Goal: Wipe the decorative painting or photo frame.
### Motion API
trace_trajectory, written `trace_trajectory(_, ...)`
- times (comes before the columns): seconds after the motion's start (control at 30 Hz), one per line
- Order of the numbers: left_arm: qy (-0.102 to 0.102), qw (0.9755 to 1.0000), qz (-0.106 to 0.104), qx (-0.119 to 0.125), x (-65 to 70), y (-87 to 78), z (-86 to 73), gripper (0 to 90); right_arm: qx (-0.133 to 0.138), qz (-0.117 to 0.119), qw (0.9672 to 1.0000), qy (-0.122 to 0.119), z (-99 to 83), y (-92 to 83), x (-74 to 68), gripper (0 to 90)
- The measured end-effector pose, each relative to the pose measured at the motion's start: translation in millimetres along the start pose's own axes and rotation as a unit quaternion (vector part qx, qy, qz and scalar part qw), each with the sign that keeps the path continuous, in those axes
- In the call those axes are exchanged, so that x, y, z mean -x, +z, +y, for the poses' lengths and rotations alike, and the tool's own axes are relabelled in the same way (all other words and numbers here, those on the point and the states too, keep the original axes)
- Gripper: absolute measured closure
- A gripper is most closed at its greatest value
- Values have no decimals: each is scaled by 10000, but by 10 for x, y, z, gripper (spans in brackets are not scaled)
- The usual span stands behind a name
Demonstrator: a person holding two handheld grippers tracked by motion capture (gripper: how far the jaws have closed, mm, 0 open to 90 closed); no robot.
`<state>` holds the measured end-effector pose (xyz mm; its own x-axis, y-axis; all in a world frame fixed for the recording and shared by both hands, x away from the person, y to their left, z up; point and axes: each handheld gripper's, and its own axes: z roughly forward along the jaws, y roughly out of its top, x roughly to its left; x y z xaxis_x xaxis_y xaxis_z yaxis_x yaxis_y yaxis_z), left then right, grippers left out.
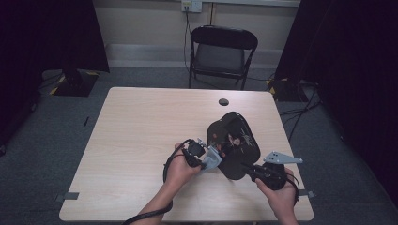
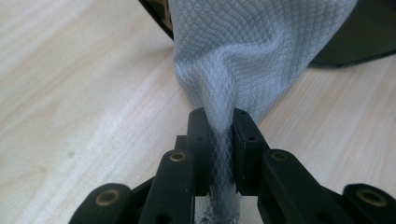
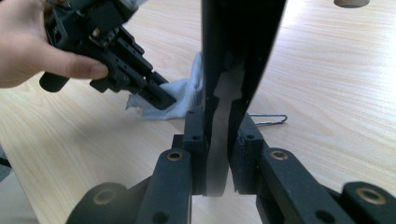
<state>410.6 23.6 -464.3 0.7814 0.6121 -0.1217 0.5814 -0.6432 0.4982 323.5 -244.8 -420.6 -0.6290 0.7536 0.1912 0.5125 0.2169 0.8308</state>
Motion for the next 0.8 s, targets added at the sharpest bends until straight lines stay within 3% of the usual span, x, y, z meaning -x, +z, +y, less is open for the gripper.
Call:
trace_trajectory(0.17, -34, 10000, -49, -18, 6, -35, -36, 798, 10, 1, 10000, 3, -2, 1, 1, 792)
trace_trajectory(0.3, -18, 10000, -36, 62, -29, -188, -11, 797, 19, -7, 10000, 6, -3, 6, -3, 792)
trace_trajectory(0.4, -13, 9997, -90, 226, -54, -362, 44, 797, 26, -11, 10000, 8, -2, 10, -6, 791)
trace_trajectory(0.6, 73, 9985, 6, 536, -50, -783, 242, 795, 32, -15, 10000, 16, -2, 13, -7, 791)
trace_trajectory(0.8, 202, 9958, 67, 891, 14, -1206, 504, 794, 37, -14, 10000, 3, 0, 21, -12, 791)
